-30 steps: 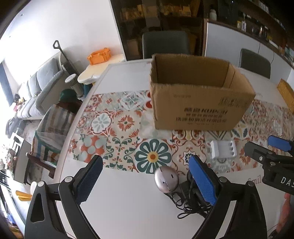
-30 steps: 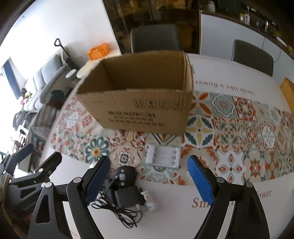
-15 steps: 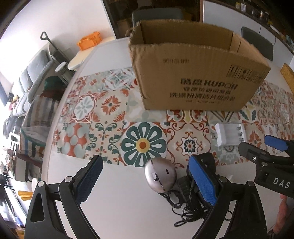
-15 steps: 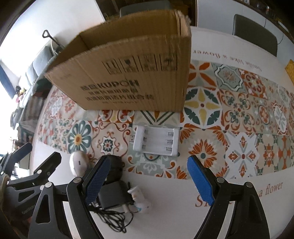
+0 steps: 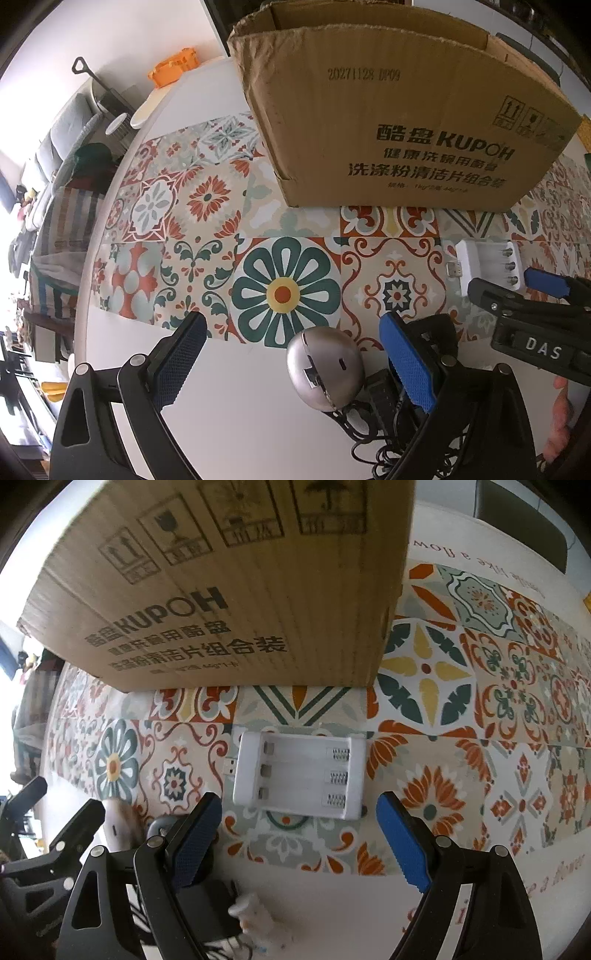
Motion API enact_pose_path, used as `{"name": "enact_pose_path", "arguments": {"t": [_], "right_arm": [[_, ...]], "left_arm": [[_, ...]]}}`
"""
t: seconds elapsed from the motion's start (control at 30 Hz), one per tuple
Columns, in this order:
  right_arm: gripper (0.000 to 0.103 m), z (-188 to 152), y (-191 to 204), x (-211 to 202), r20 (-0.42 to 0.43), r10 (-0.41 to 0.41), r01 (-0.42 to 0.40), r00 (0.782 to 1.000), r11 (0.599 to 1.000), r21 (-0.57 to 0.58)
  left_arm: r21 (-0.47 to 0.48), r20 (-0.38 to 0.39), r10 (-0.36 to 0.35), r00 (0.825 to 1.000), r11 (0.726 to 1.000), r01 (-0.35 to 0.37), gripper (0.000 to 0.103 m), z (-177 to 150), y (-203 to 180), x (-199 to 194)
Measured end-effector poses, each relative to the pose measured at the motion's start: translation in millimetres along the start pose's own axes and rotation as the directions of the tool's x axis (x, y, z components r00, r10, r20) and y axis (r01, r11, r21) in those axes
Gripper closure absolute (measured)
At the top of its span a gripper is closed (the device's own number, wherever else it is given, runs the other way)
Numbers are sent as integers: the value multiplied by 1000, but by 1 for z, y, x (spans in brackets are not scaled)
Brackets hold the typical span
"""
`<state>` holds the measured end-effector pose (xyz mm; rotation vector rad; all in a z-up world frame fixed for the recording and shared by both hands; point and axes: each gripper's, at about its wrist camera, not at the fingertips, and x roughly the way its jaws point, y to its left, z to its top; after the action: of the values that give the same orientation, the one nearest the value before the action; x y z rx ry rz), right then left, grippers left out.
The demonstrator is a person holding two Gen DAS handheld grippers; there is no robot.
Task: Organize rigid objects
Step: 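Grasp the white battery charger with the right gripper while the left gripper grasps the black charger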
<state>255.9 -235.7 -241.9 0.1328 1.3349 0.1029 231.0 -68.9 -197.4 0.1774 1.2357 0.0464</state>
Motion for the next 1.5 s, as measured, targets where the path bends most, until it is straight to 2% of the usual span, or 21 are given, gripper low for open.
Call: {"name": "enact_pose_path", "arguments": {"t": [0.17,0.43,0.53,0.7,0.83,1.1,1.2,1.4,1.5], "right_arm": [[17,4,6,15,-15,-16,16,1000,1000,2],[17,16,24,28,15,-105,105,994,994,-33],[25,20,32,32,38,-143,145,989,988,-52],[26,14,35,30,48,-121,123,991,991,-44],[26,8,25,17,60,-100,102,993,995,-21],[26,-22,27,-36,133,-87,86,987,996,17],[26,-34,28,-46,144,-89,87,986,996,20],[26,-42,-6,-61,124,-98,91,987,994,61],[26,-41,-24,-63,113,-95,85,989,992,95]], "left_arm": [[-8,-13,-4,1000,1000,4,7,1,1,6],[-22,-30,-5,1000,1000,4,7,-1,5,12],[-19,-28,-1,1000,1000,1,7,-2,3,11],[-14,-28,-16,999,1000,15,7,-4,3,10],[2,-14,-26,1000,1000,26,8,-7,1,5],[55,0,-110,994,992,110,8,-18,-10,-16],[89,-10,-135,991,987,136,12,-21,-22,-18],[158,-61,-194,979,967,202,18,-21,-48,-8],[196,-86,-198,976,958,211,22,-19,-60,-2]]}}
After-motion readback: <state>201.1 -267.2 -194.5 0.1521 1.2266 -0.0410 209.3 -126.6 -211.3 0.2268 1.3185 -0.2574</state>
